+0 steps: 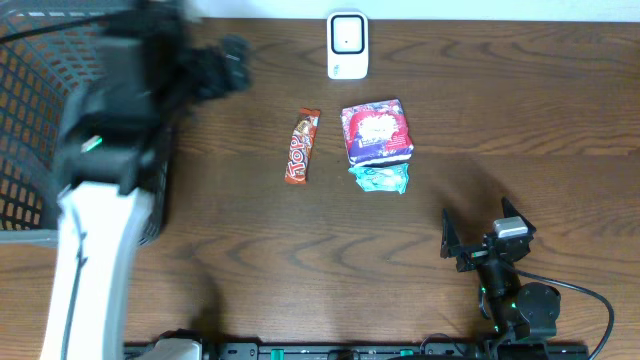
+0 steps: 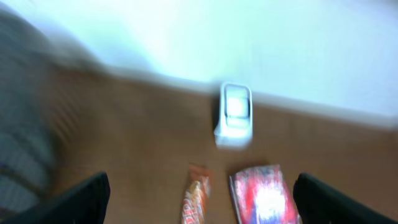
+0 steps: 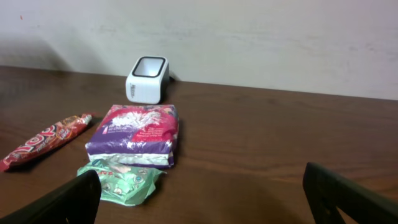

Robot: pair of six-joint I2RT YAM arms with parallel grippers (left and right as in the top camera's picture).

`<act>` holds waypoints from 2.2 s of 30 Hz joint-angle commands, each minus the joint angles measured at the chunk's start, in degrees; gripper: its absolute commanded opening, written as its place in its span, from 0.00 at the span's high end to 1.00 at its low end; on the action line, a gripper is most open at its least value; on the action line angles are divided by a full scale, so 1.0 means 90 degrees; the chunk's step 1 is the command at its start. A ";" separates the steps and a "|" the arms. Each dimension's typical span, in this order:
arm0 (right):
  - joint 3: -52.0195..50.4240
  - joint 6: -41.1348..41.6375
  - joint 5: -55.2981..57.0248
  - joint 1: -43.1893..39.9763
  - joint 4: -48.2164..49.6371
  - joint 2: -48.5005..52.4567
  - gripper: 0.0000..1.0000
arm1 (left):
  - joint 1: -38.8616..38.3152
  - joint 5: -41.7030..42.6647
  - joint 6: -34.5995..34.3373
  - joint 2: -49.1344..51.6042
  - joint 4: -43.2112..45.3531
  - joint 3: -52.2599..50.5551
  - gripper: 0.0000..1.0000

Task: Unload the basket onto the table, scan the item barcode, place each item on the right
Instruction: 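Lay the red TOP bar left of the floral pack, then reach the left gripper into the basket and grasp the orange tissue pack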

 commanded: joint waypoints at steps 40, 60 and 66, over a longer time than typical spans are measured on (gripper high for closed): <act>-0.0010 0.0087 0.0010 -0.0032 -0.0027 -0.0039 0.01 | 0.3699 -0.0576 0.0814 0.3155 -0.2883 -0.0182 0.07; -0.0007 0.0087 0.0007 -0.0032 -0.0027 -0.0039 0.01 | 0.3699 -0.0362 0.0809 0.3271 -0.1574 -0.1931 0.18; -0.0007 0.0087 0.0007 -0.0032 -0.0027 -0.0039 0.01 | 0.3699 -0.0362 0.0806 0.3271 -0.1156 -0.2237 0.67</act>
